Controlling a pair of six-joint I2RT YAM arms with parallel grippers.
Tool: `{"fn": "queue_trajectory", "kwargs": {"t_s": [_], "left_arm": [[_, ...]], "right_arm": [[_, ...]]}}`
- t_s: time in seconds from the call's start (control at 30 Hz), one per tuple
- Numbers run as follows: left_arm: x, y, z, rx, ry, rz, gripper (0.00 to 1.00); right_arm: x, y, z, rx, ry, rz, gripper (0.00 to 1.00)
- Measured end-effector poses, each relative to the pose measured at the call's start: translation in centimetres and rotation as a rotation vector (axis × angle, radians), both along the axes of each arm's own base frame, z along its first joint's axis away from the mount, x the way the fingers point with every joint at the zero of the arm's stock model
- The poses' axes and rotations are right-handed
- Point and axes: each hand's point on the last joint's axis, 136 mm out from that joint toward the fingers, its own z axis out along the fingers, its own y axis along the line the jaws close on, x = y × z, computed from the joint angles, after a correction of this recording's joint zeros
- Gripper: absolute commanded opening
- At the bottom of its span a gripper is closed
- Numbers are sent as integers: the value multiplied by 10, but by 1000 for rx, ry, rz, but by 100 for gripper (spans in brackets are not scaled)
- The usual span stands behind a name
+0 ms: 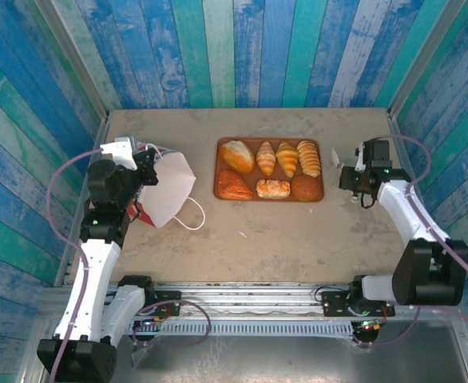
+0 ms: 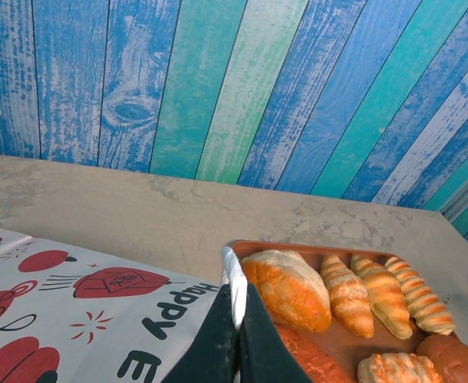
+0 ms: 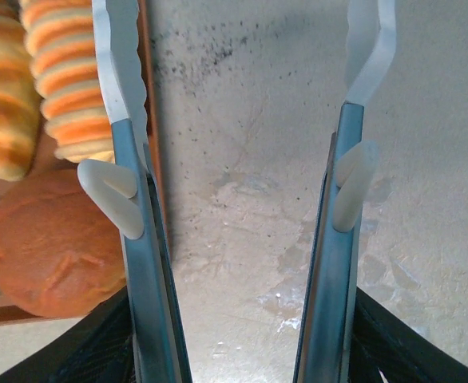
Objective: Take the fake bread out of the paper bag
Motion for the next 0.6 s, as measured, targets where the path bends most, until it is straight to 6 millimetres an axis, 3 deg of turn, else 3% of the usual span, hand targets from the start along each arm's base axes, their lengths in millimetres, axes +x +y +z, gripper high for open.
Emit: {"fn": "queue_trajectory", "kwargs": {"t_s": [0.6], "left_arm": [[-1,1,1,1,-4,3,0]], "right_arm": [[27,-22,-63,-45,150,3,63]]}}
